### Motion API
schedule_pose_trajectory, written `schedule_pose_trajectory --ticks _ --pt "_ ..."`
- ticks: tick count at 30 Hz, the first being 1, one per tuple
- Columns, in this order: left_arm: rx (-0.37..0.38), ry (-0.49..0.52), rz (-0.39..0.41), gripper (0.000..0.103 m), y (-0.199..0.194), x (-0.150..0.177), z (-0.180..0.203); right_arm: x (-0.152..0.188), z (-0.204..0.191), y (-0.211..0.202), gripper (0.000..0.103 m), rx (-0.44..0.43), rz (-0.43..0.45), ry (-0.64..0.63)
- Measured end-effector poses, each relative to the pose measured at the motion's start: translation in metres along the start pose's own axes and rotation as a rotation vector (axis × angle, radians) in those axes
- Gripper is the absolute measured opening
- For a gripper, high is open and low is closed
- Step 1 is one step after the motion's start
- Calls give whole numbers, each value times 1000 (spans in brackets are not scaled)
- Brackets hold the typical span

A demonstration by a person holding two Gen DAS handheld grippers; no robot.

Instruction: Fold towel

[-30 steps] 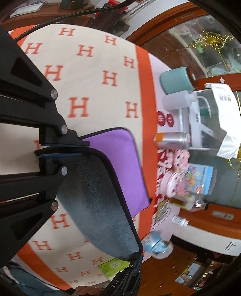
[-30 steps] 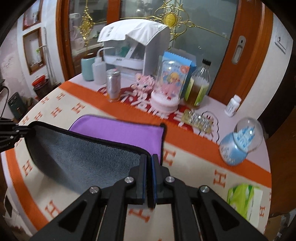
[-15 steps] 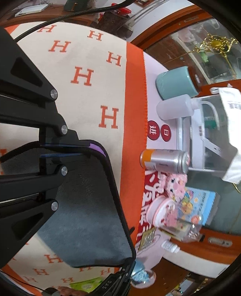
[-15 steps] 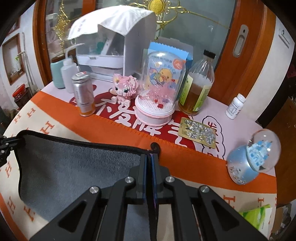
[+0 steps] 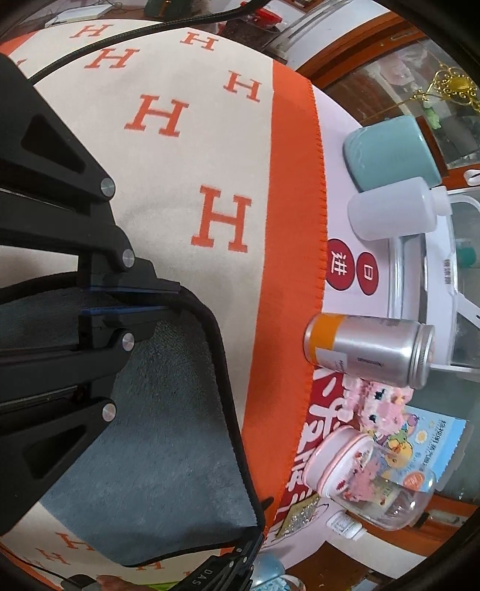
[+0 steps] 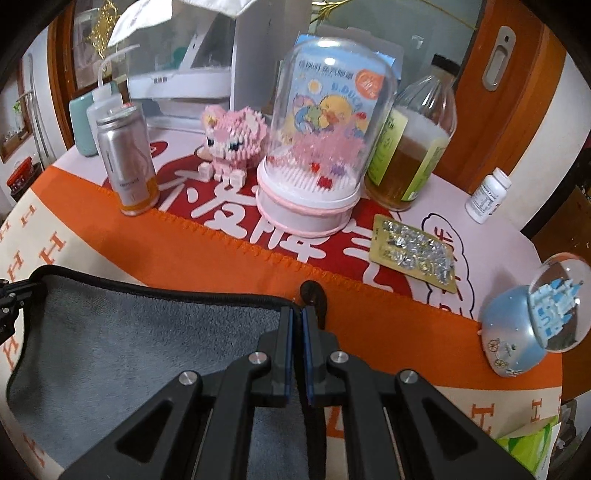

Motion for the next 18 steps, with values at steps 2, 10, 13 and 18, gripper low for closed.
schedule_pose_trajectory --ticks 2,10,13,18 --pt "-8 3 -2 6 3 1 1 1 -1 3 5 6 -7 2" --pt "-45 -26 5 58 1 3 -5 2 0 -4 26 51 26 -6" --pt "-64 -35 22 70 -6 3 -8 1 1 -12 32 43 36 -3" --pt "-77 -62 14 75 -18 4 -12 2 1 -22 32 45 32 4"
Point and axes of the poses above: each gripper's, at about its wrist camera, not at the fingertips, and y roughly the way its jaws point, z to its right, x to its underside, the point moved 2 cm from there along y, roughly the way its jaws point, and after that the axes turned 14 degrees about y, right-handed, at the moved point
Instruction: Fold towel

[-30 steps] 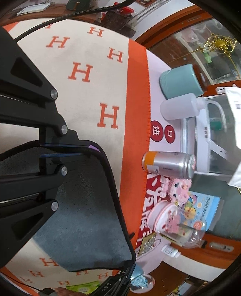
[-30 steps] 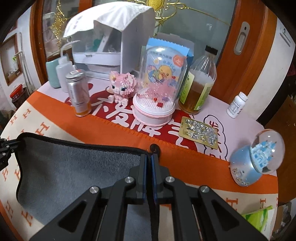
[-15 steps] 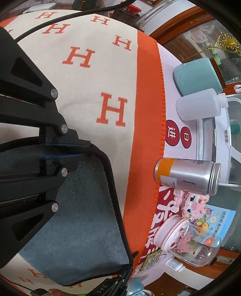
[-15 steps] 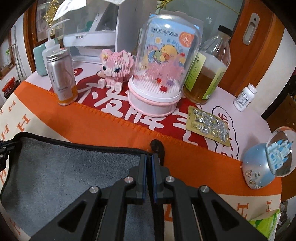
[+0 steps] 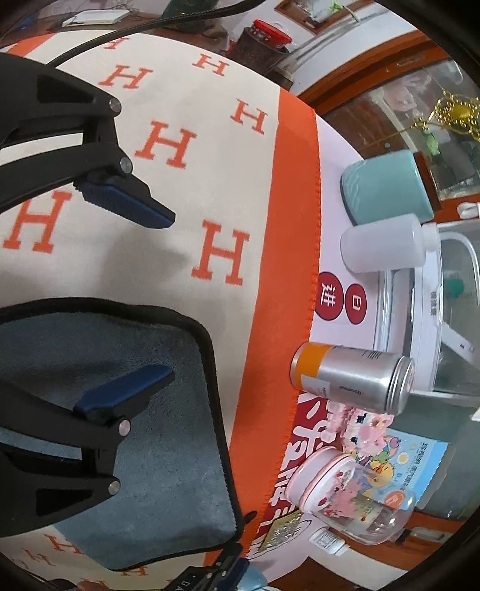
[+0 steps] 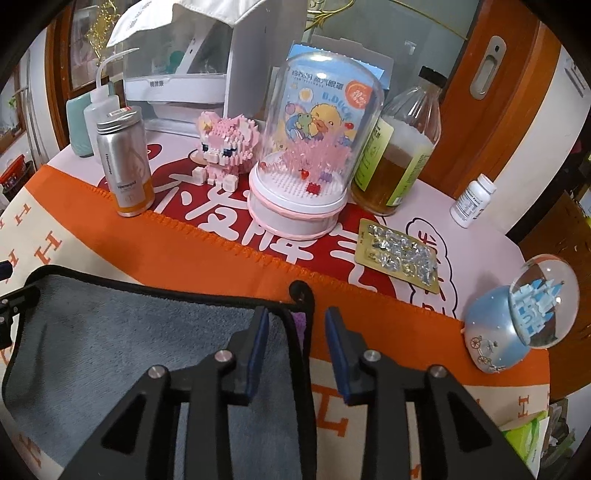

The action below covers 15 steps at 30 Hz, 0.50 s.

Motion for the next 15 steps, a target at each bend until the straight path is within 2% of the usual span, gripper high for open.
schedule_pose_trajectory --ticks 4,8,10,12,15 --pt "8 -2 0 80 -14 2 0 2 1 -12 32 -12 -1 14" --pt "42 -7 47 96 -40 7 2 6 3 -30 33 -36 -11 39" --pt "47 -18 64 102 -54 10 4 9 4 -41 38 -45 -6 55" --pt "58 -26 76 102 -68 13 5 12 5 -53 49 -44 3 72" --pt "62 -16 90 102 -90 18 11 20 9 -79 56 -53 14 99"
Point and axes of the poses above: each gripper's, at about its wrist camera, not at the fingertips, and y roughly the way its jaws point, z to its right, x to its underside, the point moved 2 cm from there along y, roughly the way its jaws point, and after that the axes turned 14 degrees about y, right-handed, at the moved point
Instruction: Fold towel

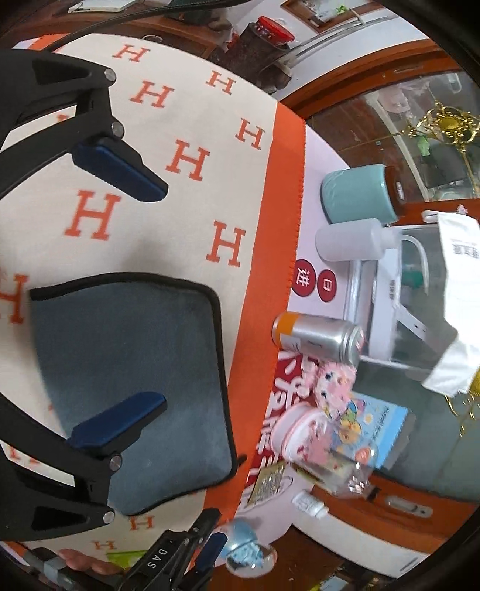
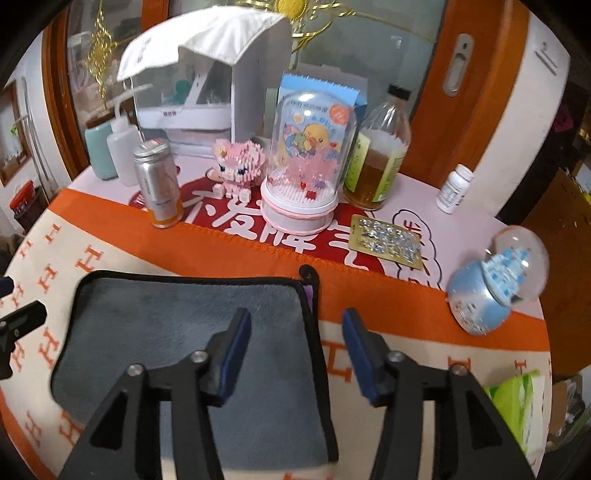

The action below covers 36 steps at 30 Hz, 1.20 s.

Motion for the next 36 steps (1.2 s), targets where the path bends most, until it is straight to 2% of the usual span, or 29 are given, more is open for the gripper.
schedule_pose_trajectory --ticks 13,21,29,36 --pt "19 38 62 102 -104 28 39 48 22 -106 60 -5 -18 103" --pt "32 68 82 102 -158 51 62 75 34 -165 63 -4 7 135" --pt "55 123 111 102 -207 75 91 98 44 -203 63 -31 6 153" --pt "70 155 105 102 -230 92 107 118 52 -230 64 -28 23 164"
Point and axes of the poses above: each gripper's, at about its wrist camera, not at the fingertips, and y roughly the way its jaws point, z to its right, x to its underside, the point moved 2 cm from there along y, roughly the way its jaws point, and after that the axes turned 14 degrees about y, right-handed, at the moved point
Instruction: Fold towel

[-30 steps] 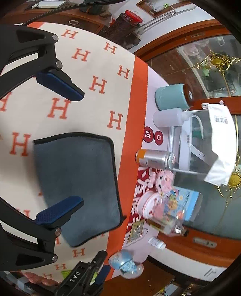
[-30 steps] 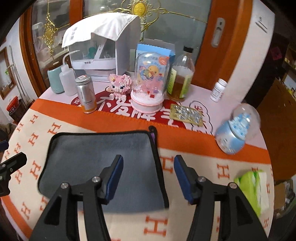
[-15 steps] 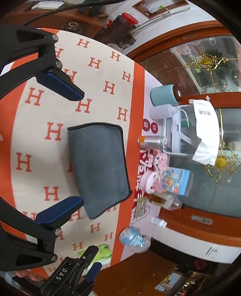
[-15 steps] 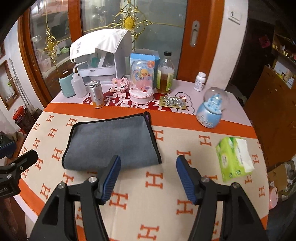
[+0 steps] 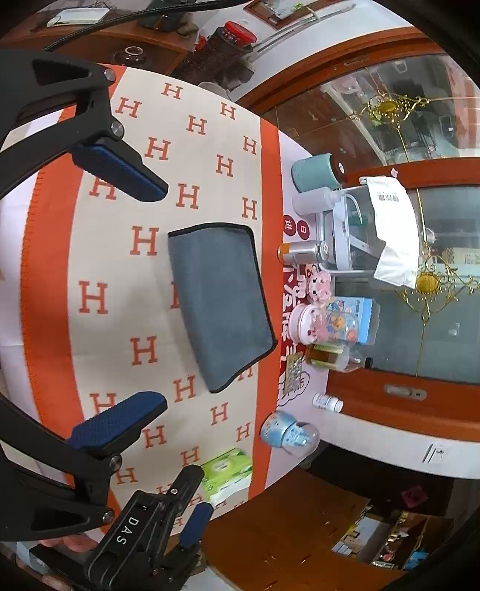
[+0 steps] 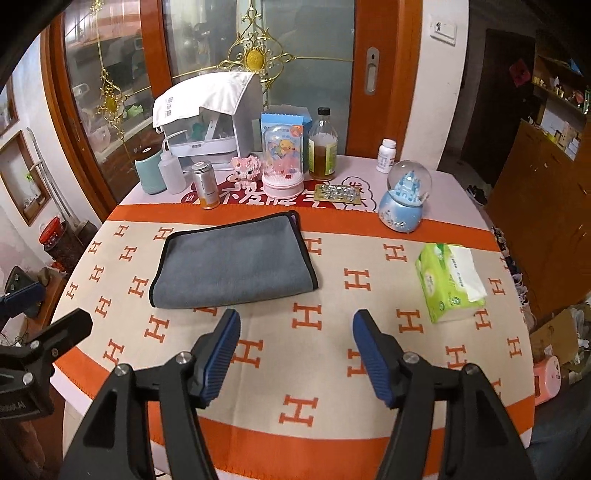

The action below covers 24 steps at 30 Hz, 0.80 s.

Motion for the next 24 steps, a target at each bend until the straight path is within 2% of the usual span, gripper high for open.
schedule_pose_trajectory --ticks 15,24 --pt "-4 15 14 102 -34 24 29 31 14 -49 65 -15 37 29" --pt "-10 20 10 102 -39 32 41 44 18 -58 66 -7 39 47"
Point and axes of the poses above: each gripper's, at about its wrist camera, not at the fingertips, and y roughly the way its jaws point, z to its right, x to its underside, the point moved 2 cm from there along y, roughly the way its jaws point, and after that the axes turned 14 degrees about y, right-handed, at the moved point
